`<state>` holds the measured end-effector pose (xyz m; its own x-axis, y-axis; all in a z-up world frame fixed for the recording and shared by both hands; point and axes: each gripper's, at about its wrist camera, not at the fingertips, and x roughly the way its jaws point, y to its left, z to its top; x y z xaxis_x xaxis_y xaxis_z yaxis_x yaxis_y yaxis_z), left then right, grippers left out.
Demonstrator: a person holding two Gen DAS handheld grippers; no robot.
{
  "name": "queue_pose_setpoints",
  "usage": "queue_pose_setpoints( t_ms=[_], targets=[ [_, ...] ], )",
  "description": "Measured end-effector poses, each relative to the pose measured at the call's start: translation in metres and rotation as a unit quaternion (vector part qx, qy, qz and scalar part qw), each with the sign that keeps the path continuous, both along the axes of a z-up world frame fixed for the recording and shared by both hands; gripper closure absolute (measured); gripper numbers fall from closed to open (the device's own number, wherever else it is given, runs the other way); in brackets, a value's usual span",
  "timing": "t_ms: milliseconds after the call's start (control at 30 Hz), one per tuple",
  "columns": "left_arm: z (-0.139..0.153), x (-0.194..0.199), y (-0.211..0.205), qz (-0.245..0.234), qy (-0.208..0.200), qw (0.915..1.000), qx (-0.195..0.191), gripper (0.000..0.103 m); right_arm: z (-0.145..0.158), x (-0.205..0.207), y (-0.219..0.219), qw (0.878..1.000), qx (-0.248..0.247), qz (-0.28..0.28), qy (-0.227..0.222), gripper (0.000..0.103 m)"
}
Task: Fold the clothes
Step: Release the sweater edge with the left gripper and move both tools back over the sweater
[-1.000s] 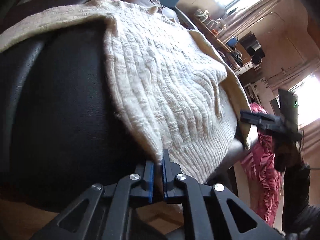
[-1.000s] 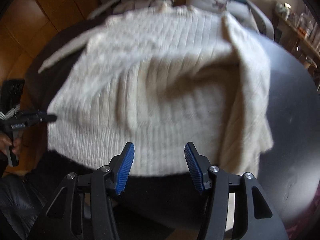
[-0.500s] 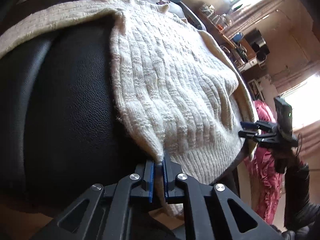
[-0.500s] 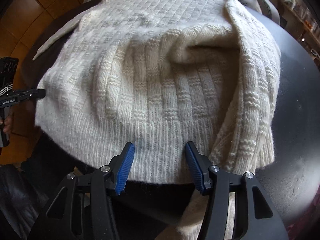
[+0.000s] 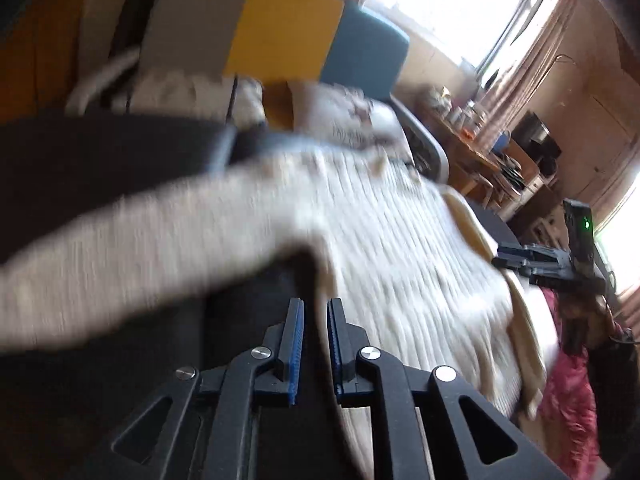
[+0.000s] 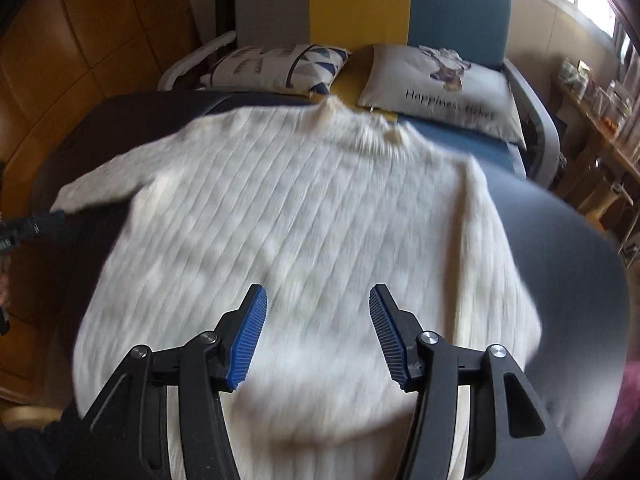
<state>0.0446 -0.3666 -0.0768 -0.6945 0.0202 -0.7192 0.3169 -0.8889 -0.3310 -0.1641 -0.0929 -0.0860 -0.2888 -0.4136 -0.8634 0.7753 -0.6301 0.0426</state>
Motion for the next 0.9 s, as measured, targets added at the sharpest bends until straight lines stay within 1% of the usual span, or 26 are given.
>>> queue_pose_setpoints(
  t_ms=[100, 133, 200, 300, 400, 467, 500, 533, 567, 667, 733, 800, 833, 900],
  targets=[
    [0.008, -0.048, -0.019, -0.002, 0.01, 0.9997, -0.021, 0.092, -0.003, -0.03, -0.025, 1.0, 0.007, -0.002, 0.01, 0.046],
    [0.006, -0.066, -0.026, -0.004, 0.007, 0.9996, -0.027, 0.092, -0.004, -0.039, -0.032, 1.0, 0.01, -0.003, 0.012, 0.046],
    [-0.002, -0.098, -0.034, -0.009, -0.002, 0.9994, -0.035, 0.092, -0.008, -0.054, -0.044, 1.0, 0.019, -0.003, 0.014, 0.046],
    [-0.023, -0.138, -0.039, -0.029, -0.019, 0.9988, -0.034, 0.092, -0.021, -0.08, -0.056, 0.999, 0.032, -0.011, 0.014, 0.046],
    [-0.052, -0.166, -0.037, -0.035, -0.061, 0.9958, -0.058, 0.092, -0.037, -0.104, -0.063, 0.999, 0.026, -0.03, 0.0, 0.046],
    [-0.076, -0.177, -0.039, -0.032, -0.104, 0.9912, -0.074, 0.092, -0.055, -0.118, -0.069, 0.999, 0.034, -0.041, -0.009, 0.046],
    [-0.088, -0.178, -0.042, -0.021, -0.123, 0.9891, -0.079, 0.092, -0.067, -0.123, -0.073, 0.998, 0.051, -0.046, -0.012, 0.046],
    [-0.09, -0.175, -0.045, -0.018, -0.113, 0.9907, -0.074, 0.092, -0.075, -0.124, -0.074, 0.997, 0.057, -0.05, -0.008, 0.044],
    [-0.09, -0.173, -0.048, -0.016, -0.101, 0.9925, -0.067, 0.092, -0.079, -0.123, -0.074, 0.997, 0.05, -0.053, 0.001, 0.043],
    [-0.086, -0.173, -0.05, -0.013, -0.097, 0.9934, -0.06, 0.092, -0.079, -0.123, -0.073, 0.997, 0.045, -0.057, 0.004, 0.043],
    [-0.082, -0.17, -0.05, -0.013, -0.093, 0.9942, -0.051, 0.092, -0.076, -0.123, -0.072, 0.997, 0.046, -0.061, -0.002, 0.043],
    [-0.076, -0.159, -0.054, -0.01, -0.07, 0.9972, -0.025, 0.092, -0.07, -0.122, -0.071, 0.997, 0.047, -0.066, -0.002, 0.043],
    [-0.073, -0.151, -0.057, -0.004, -0.059, 0.9981, -0.018, 0.091, -0.063, -0.118, -0.074, 0.997, 0.041, -0.06, 0.003, 0.043],
    [-0.063, -0.126, -0.067, 0.016, -0.039, 0.999, -0.013, 0.091, -0.045, -0.103, -0.084, 0.999, 0.016, -0.028, 0.01, 0.043]
  ],
)
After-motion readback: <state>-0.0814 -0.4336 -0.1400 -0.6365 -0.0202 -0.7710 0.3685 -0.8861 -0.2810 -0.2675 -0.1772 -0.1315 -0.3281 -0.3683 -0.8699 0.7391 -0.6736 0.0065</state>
